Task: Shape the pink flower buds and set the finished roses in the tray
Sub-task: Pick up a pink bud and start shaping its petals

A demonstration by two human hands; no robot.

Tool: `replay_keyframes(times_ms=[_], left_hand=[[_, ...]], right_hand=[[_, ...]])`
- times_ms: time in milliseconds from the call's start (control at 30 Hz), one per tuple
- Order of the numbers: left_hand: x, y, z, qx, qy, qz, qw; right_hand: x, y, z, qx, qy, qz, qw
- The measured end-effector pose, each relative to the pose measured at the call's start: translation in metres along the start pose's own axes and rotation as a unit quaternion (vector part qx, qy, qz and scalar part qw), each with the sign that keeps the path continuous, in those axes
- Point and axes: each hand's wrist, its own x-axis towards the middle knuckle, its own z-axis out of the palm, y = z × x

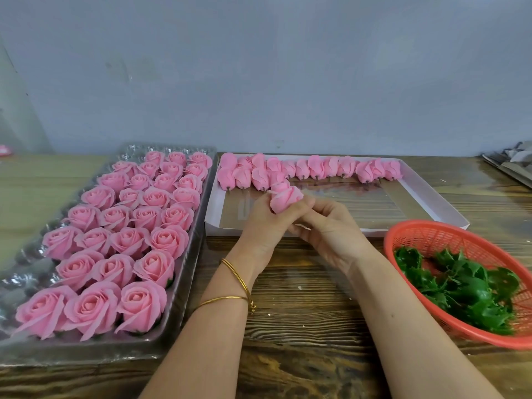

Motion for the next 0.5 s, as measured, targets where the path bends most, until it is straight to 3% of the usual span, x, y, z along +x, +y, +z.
replay_keyframes(times_ms=[233,500], left_hand=[[-0.0005,-0.0031,-0.0016,0.035,0.012,0.012,0.999],[0.0017,-0.0052,-0.0017,0.070,0.066,0.056,0.994]], right_hand=[[-0.0026,-0.0010,-0.0041,-0.004,-0.036,0.018,0.999],[-0.0032,-0.0040,-0.0033,-0.058,0.001,0.001,0.998]])
